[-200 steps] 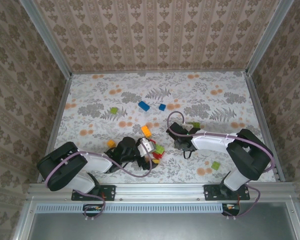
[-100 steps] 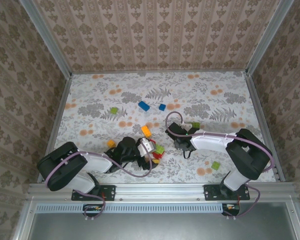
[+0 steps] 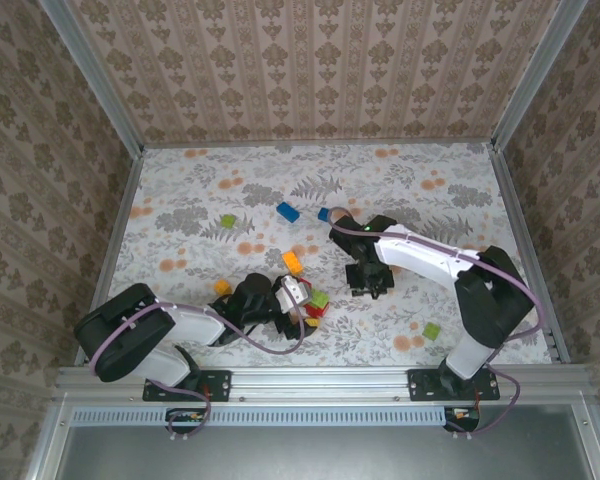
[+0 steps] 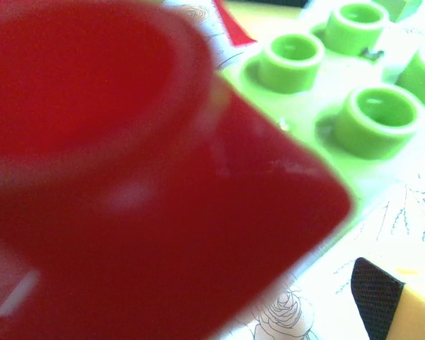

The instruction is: Assemble a carrot with lego

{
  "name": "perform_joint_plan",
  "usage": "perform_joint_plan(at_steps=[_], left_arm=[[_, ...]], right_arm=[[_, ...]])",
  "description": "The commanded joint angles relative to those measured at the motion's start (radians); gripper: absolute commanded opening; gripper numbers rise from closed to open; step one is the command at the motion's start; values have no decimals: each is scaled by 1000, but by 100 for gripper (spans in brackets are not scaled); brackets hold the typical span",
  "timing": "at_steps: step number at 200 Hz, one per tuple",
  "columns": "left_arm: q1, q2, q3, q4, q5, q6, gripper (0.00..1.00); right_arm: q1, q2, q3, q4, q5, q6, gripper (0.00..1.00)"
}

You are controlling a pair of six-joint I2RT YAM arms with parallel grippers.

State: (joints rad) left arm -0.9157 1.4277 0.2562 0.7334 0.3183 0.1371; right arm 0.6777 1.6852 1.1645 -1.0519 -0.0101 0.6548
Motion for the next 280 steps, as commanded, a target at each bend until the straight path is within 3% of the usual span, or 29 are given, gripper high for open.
perform_joint_plan(at_steps=[1, 111, 210, 280], left_arm=[[-6, 5, 18, -9, 25, 22, 97], [-5, 11, 18, -8, 15, 24, 97], [-4, 30, 34, -21, 10, 23, 97], [-5, 33, 35, -23, 8, 24, 97]], right_arm=[[0, 47, 25, -202, -171, -81, 32], [-53, 245, 45, -256, -310, -253, 32], [-127, 245, 24, -200, -321, -292, 49], [-129, 167, 9, -115, -284, -238, 53]])
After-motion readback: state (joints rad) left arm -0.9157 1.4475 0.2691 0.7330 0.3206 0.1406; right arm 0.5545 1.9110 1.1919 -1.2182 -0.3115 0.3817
